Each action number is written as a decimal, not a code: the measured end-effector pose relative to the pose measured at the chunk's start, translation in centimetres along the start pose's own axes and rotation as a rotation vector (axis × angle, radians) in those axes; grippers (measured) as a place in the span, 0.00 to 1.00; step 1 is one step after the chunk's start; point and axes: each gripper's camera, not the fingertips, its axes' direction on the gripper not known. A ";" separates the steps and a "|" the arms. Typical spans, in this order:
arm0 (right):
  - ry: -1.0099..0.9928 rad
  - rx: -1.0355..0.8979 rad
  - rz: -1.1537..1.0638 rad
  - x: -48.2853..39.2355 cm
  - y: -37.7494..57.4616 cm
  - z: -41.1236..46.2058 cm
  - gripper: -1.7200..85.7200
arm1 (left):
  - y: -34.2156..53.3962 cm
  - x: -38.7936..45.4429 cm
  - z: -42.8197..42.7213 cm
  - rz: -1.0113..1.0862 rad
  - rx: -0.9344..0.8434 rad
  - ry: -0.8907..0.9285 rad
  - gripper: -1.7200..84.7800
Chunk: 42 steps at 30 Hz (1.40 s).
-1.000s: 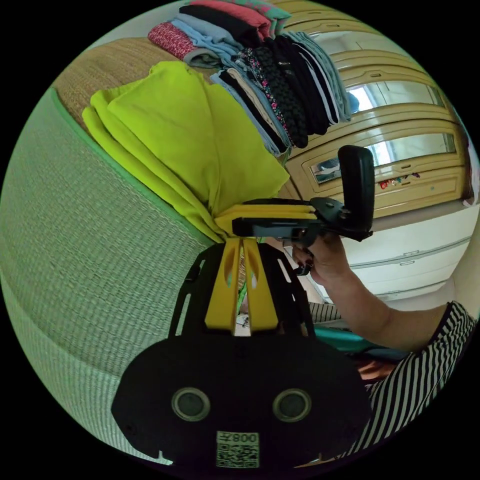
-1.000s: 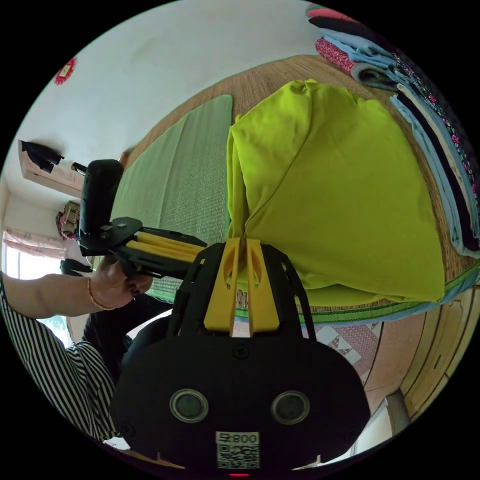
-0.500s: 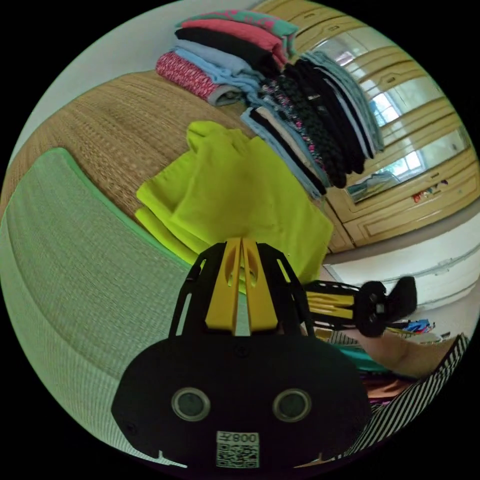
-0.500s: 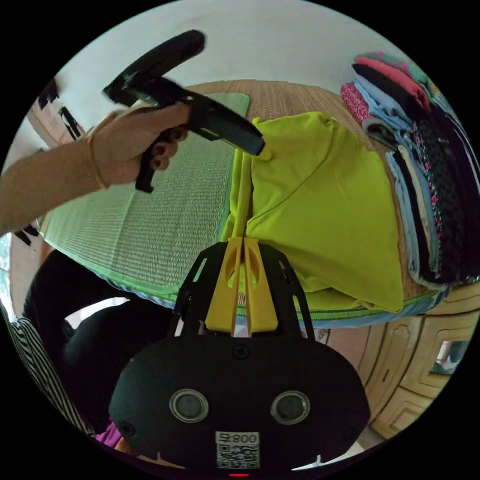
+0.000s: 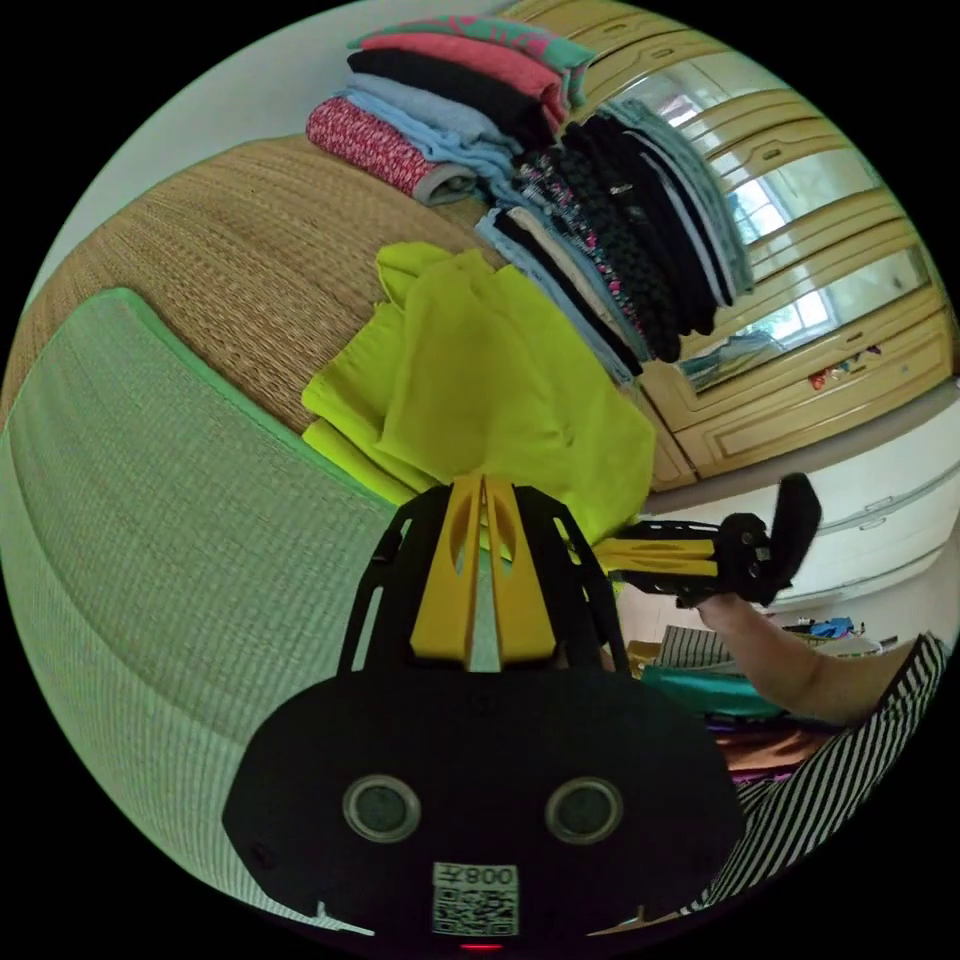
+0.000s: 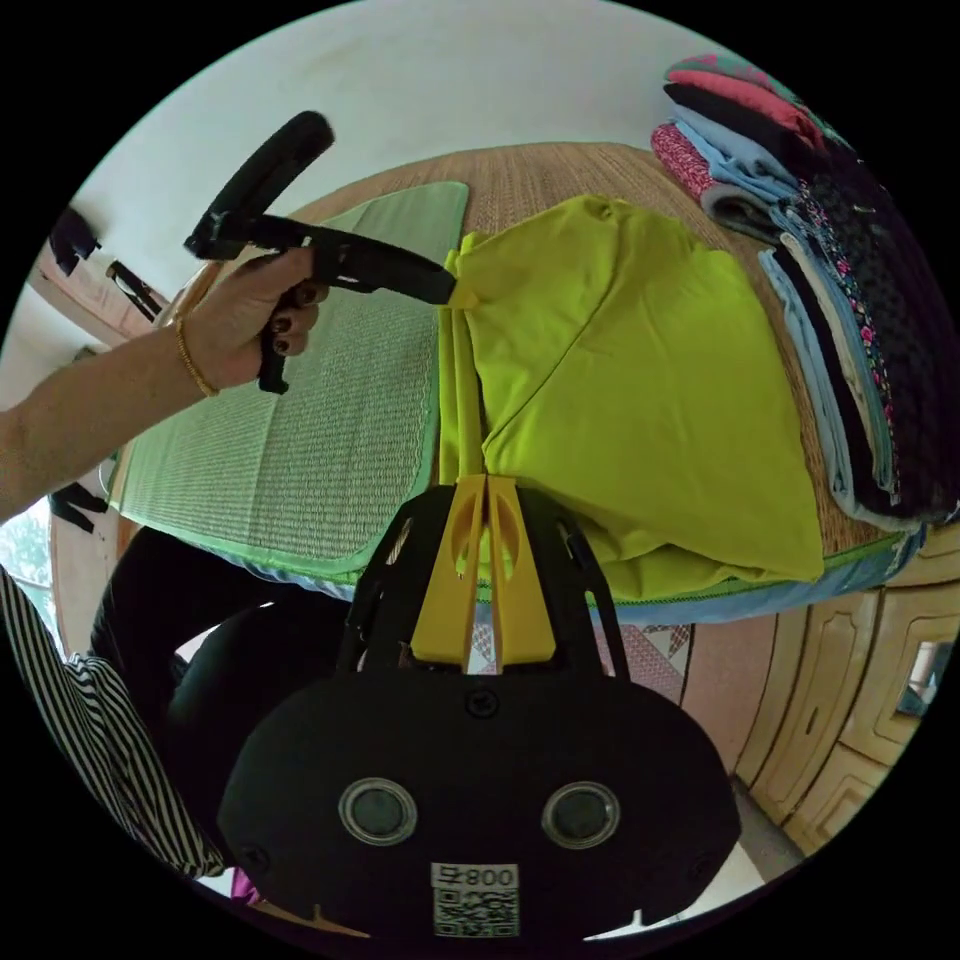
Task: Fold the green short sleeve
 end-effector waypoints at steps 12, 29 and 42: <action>0.153 0.247 0.177 -4.3 4.7 -9.0 0.02 | 26.0 2.3 -12.3 -0.076 0.043 -0.200 0.02; -0.019 0.339 0.054 -13.3 1.4 -15.8 0.04 | 35.1 3.6 -11.5 0.086 -0.011 -0.353 0.02; -0.114 0.395 0.058 -19.1 6.6 -25.3 0.05 | 35.7 -0.2 -14.2 0.081 -0.030 -0.153 0.02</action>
